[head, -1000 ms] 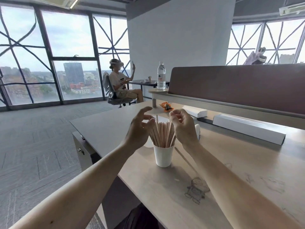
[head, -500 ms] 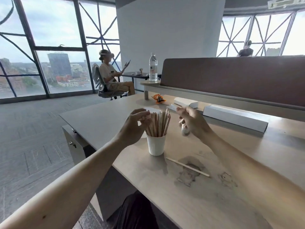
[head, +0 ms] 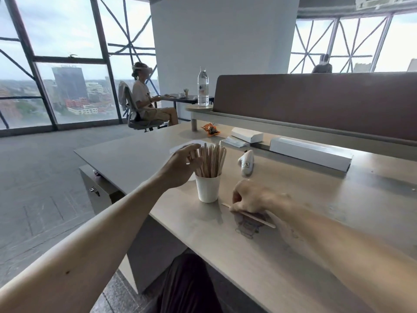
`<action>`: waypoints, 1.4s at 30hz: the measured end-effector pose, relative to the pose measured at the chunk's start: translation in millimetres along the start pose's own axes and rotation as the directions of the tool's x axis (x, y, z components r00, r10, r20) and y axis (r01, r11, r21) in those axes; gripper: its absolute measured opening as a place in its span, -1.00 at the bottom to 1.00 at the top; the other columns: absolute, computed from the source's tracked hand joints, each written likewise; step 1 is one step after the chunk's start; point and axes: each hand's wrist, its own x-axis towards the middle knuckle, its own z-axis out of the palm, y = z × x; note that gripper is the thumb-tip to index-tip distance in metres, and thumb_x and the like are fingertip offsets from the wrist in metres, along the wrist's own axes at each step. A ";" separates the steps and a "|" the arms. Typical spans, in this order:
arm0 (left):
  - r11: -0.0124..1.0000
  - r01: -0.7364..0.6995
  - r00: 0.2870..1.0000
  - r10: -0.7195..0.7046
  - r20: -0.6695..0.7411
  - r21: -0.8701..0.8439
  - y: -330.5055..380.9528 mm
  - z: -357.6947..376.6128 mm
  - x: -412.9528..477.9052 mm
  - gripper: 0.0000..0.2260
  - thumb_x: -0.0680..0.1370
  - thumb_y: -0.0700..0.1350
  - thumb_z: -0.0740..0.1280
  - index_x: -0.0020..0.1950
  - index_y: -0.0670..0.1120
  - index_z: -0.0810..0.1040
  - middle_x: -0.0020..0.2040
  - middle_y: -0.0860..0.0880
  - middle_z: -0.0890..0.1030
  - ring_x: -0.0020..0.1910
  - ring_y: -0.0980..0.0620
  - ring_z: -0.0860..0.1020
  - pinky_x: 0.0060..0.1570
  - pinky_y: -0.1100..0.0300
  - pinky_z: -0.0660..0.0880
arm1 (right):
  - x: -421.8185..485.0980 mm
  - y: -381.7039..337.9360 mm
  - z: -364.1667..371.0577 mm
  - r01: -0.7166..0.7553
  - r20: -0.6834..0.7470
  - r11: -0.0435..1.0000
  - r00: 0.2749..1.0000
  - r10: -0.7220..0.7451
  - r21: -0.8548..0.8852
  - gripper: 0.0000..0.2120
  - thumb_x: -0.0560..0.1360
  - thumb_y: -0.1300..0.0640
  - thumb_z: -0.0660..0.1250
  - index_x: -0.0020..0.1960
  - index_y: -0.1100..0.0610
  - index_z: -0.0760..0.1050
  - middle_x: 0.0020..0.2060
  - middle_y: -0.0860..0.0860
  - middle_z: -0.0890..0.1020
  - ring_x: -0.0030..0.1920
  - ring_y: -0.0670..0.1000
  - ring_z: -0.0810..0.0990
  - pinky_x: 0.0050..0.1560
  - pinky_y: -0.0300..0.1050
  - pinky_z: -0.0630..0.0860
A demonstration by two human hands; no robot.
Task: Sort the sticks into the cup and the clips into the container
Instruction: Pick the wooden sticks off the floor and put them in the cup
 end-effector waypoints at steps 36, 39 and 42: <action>1.000 0.003 0.999 -0.002 0.047 -0.021 -6.5 -6.9 3.7 -0.64 0.54 -0.14 0.39 0.34 -0.02 0.52 0.28 -0.01 0.51 0.01 -0.02 0.53 0.12 -0.10 0.55 | 6.9 -43.9 -97.1 0.427 -0.730 0.810 0.683 0.003 0.403 -0.75 0.56 0.27 0.36 0.23 0.17 0.51 -0.24 0.04 0.66 -0.38 -0.09 0.63 -0.30 -0.14 0.65; 0.999 0.019 1.000 -0.018 0.021 -0.050 -3.2 -8.8 1.5 -0.66 0.56 -0.13 0.38 0.34 -0.02 0.51 0.23 0.02 0.54 0.05 -0.06 0.58 0.10 -0.08 0.57 | 13.4 -46.8 -93.6 0.431 -0.774 0.805 0.631 0.055 0.408 -0.79 0.54 0.25 0.38 0.16 0.14 0.50 -0.17 0.09 0.69 -0.29 0.01 0.67 -0.23 -0.12 0.66; 0.997 0.033 0.999 -0.034 -0.010 -0.075 1.7 -11.5 -2.6 -0.68 0.58 -0.10 0.35 0.34 -0.05 0.51 0.17 -0.02 0.60 -0.06 -0.06 0.65 -0.03 -0.07 0.62 | 22.6 -48.9 -81.3 0.416 -0.797 0.831 0.601 0.053 0.369 -0.84 0.52 0.23 0.42 0.08 0.16 0.53 -0.14 0.09 0.70 -0.27 0.02 0.67 -0.23 -0.16 0.63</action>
